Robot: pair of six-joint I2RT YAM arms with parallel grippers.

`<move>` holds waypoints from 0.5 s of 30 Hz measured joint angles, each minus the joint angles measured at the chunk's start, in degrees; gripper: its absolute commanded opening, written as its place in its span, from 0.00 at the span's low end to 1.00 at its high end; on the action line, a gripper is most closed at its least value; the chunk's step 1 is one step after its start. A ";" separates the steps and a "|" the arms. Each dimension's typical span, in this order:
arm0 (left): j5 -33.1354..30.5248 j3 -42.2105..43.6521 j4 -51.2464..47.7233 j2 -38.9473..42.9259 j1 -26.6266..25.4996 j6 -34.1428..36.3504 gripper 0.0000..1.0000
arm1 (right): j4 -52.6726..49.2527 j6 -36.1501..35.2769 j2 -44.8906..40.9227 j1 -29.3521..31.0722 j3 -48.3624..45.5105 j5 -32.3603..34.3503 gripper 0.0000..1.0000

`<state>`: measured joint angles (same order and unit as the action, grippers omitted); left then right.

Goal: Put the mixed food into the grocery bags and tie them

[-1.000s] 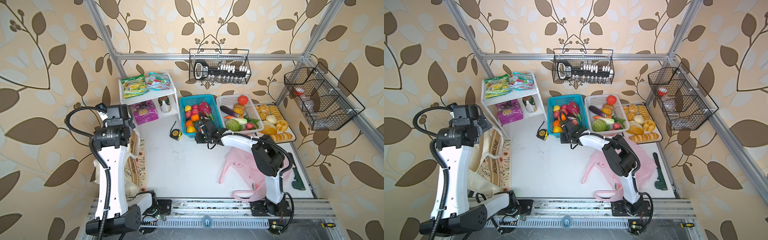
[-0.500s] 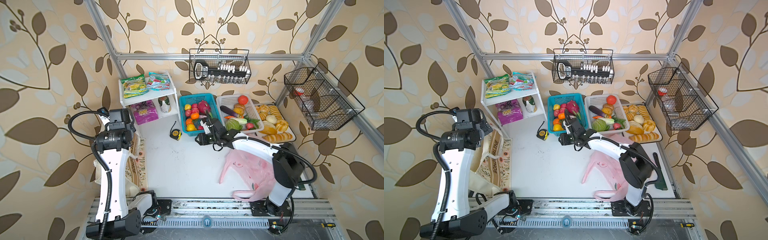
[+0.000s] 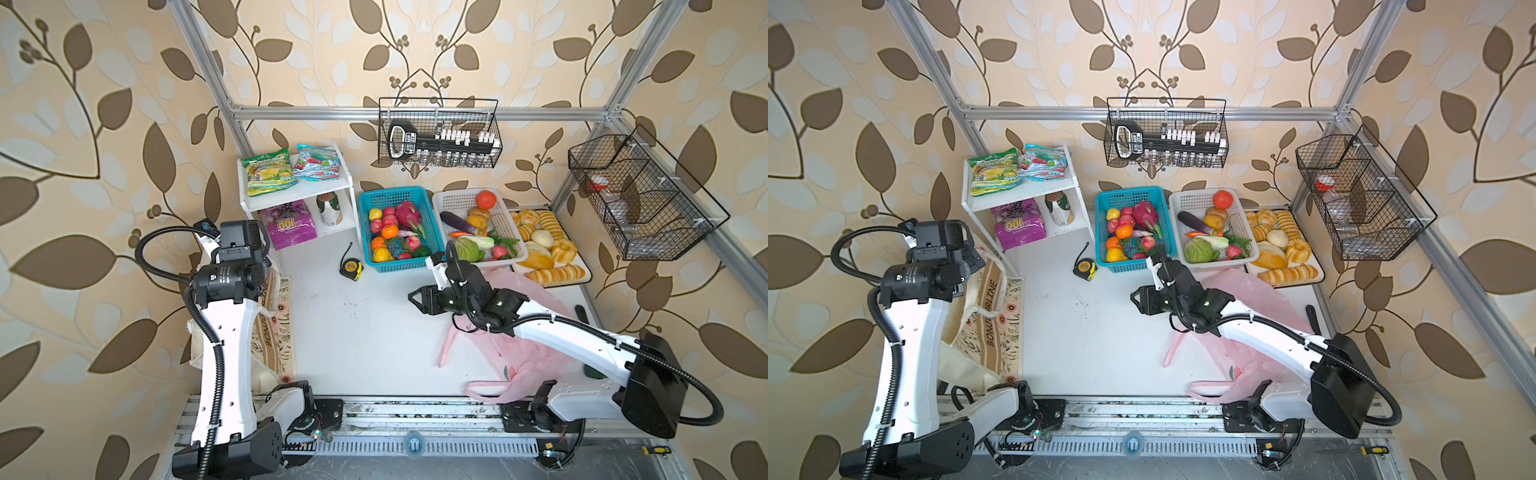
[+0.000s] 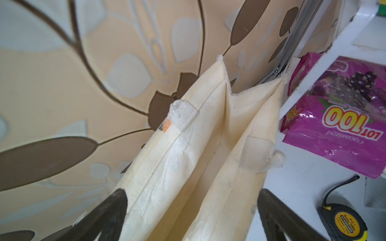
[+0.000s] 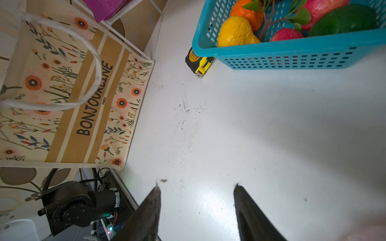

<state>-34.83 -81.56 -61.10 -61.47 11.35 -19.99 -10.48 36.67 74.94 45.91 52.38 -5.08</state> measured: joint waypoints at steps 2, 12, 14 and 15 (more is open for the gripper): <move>1.07 1.05 0.04 -0.13 0.00 0.24 0.93 | -0.46 0.39 -1.01 0.07 -0.59 0.59 0.57; 9.18 6.95 1.73 -4.24 0.00 1.40 0.42 | -3.50 0.66 -3.06 0.07 -0.81 2.71 0.57; 10.60 7.15 1.97 -3.69 0.00 1.38 0.26 | -3.48 1.09 -3.76 0.07 -1.31 2.97 0.57; 11.80 7.45 2.16 -3.08 0.00 1.31 0.16 | -3.52 1.38 -4.09 0.07 -1.57 3.13 0.57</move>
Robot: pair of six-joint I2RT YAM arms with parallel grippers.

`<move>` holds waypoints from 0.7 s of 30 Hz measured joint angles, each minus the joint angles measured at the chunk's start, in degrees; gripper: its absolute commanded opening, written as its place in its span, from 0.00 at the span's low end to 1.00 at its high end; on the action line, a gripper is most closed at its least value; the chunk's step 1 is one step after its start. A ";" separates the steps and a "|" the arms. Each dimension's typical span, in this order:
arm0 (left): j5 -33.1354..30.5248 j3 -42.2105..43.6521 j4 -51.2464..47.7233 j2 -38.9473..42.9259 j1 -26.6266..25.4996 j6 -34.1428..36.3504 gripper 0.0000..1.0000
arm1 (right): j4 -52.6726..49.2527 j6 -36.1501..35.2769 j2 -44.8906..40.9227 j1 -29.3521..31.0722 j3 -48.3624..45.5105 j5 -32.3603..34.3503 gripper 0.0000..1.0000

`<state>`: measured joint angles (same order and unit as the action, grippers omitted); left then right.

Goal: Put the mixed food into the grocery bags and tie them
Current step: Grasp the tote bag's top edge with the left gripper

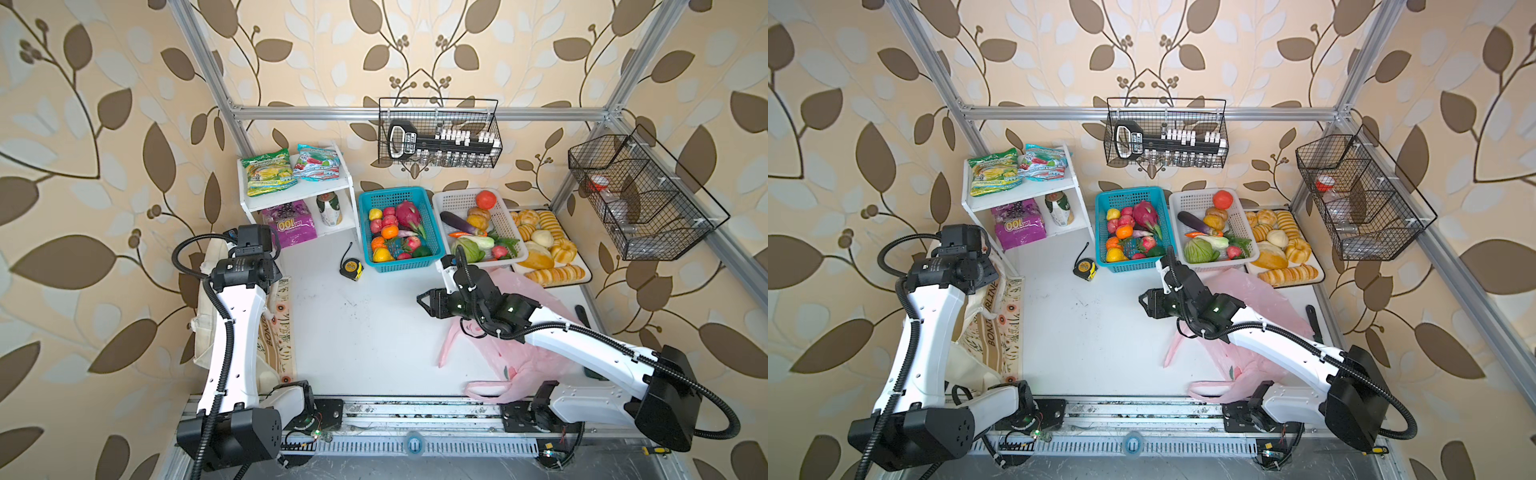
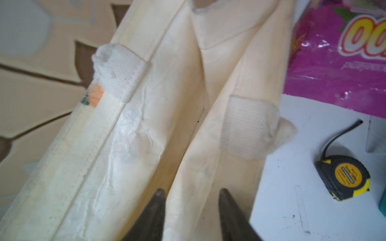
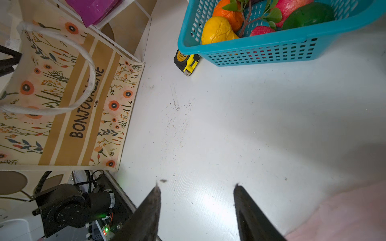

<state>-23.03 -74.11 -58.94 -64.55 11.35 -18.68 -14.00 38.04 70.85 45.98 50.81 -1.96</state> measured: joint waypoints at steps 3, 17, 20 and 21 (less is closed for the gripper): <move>3.91 0.37 -0.57 2.05 0.31 -0.02 0.00 | -0.07 0.85 -0.61 0.00 -0.66 0.13 0.57; 15.23 -1.62 -9.27 9.05 -4.50 -8.66 0.44 | -0.35 2.05 -4.72 0.02 -0.76 1.99 0.57; 9.60 -3.69 -10.56 8.48 -5.40 -7.56 0.66 | -0.37 2.25 -4.72 -0.02 -0.76 1.99 0.57; 7.30 -5.20 -10.99 8.00 -5.40 -6.71 0.76 | -0.37 2.45 -4.70 -0.02 -0.76 1.99 0.57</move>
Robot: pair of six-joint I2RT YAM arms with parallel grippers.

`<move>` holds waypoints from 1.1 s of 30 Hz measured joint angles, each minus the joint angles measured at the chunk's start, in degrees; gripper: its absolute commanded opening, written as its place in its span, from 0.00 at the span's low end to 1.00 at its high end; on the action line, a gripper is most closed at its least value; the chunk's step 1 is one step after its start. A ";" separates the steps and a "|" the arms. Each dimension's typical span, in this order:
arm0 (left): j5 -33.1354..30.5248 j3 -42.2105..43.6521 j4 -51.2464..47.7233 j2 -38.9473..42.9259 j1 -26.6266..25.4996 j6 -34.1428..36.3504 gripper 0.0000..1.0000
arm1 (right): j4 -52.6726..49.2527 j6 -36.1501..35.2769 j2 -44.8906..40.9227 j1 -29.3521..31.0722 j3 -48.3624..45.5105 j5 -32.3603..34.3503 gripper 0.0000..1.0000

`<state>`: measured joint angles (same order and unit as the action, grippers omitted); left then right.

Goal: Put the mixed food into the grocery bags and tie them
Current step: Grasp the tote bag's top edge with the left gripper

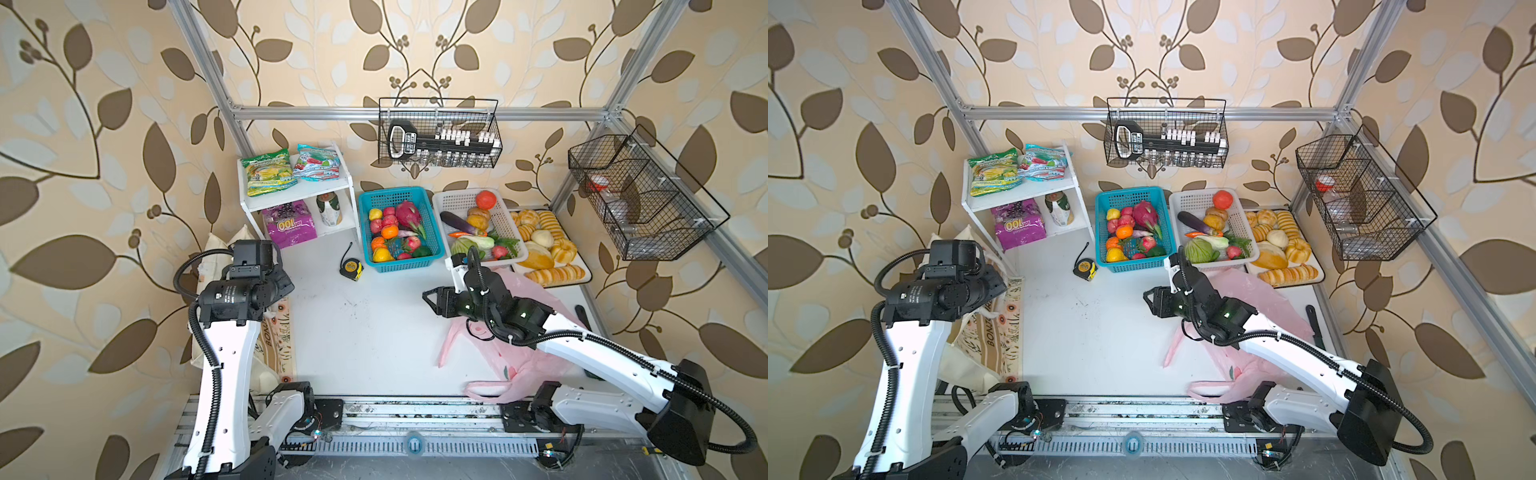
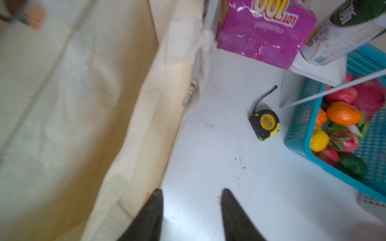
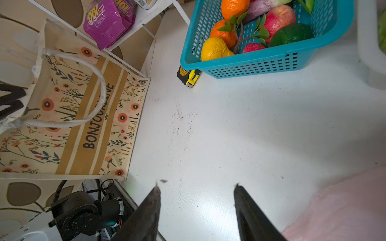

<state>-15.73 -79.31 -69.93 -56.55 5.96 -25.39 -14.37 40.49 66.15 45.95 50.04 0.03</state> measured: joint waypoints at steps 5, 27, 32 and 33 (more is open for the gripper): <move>-11.67 -7.48 1.14 -3.54 0.04 3.37 0.99 | 0.02 0.44 0.81 0.00 0.00 -0.28 0.57; -8.28 1.16 -0.04 -16.98 0.31 8.17 0.00 | -2.69 0.02 5.14 0.13 1.49 -1.09 0.57; -1.70 -0.68 -1.66 -15.10 0.37 7.17 0.00 | -3.04 0.28 4.70 0.22 1.49 -0.85 0.57; -0.28 -0.68 -2.29 -14.32 0.15 6.84 0.00 | -3.06 0.42 4.33 0.22 1.49 -0.74 0.57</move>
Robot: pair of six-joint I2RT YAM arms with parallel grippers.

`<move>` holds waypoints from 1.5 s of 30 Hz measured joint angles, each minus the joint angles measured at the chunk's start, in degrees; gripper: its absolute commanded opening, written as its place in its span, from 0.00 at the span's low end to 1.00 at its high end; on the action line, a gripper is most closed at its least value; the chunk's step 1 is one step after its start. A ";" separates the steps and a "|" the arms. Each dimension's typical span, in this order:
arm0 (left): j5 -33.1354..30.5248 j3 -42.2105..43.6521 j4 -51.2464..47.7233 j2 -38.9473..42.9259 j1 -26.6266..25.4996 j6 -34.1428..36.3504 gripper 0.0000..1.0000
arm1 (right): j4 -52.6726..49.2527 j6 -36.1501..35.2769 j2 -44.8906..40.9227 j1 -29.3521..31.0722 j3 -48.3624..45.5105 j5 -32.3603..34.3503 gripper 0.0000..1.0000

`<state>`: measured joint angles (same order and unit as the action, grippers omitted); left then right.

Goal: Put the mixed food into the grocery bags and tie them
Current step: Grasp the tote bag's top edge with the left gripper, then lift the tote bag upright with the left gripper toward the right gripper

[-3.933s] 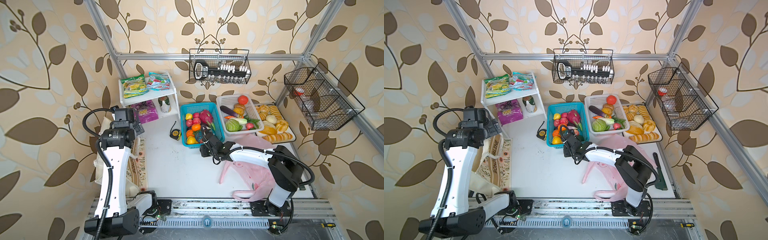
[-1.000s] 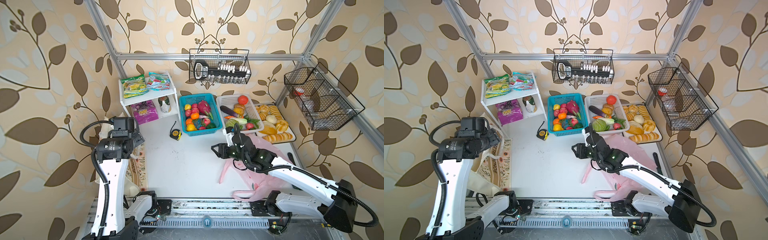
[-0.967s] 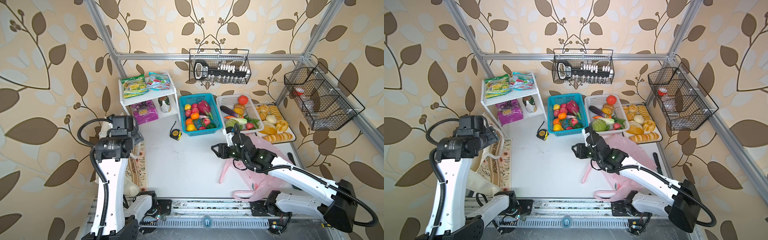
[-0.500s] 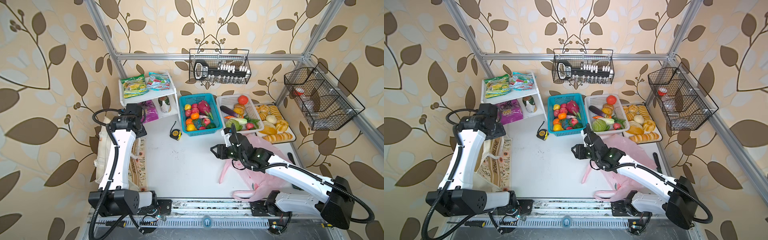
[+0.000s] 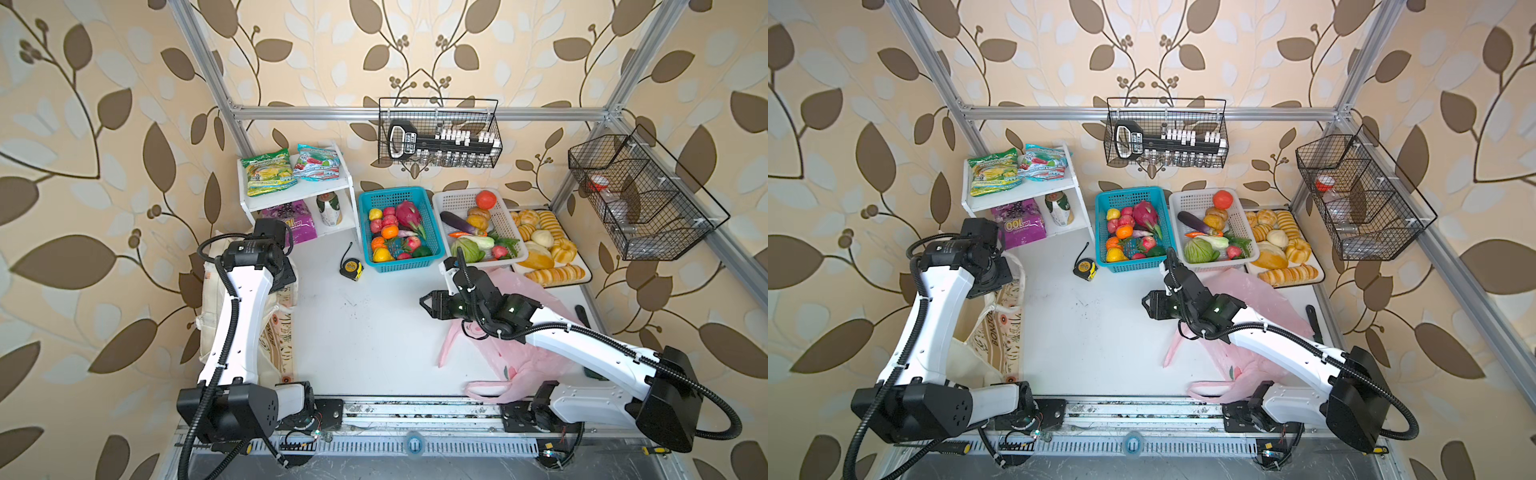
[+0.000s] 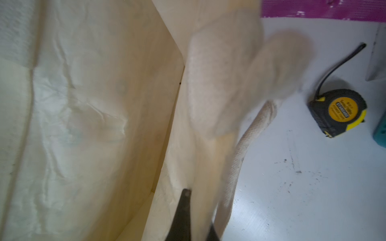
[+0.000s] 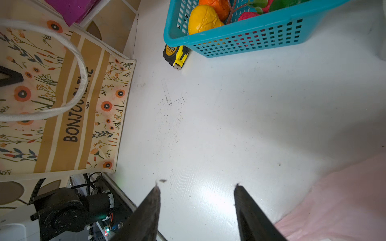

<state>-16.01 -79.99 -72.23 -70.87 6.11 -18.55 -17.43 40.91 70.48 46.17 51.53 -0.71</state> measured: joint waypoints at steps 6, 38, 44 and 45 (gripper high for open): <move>7.96 -0.09 -2.60 4.37 -9.33 -5.95 0.00 | 0.00 0.61 -3.80 0.00 -0.11 1.46 0.57; 21.49 -11.04 4.79 -10.43 -42.93 -27.43 0.06 | 1.60 5.99 -12.22 -6.71 -6.36 -2.93 0.58; 22.56 -13.57 8.98 -15.54 -46.31 -26.62 0.35 | 0.66 6.71 -12.22 -7.26 -5.97 -4.04 0.59; 22.69 -14.73 9.16 -15.96 -46.60 -26.10 0.40 | 0.24 6.75 -12.22 -7.32 -5.49 -4.44 0.60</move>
<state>6.68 -94.72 -63.07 -86.83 -40.49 -44.64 -17.19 47.66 58.26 38.85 46.04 -5.15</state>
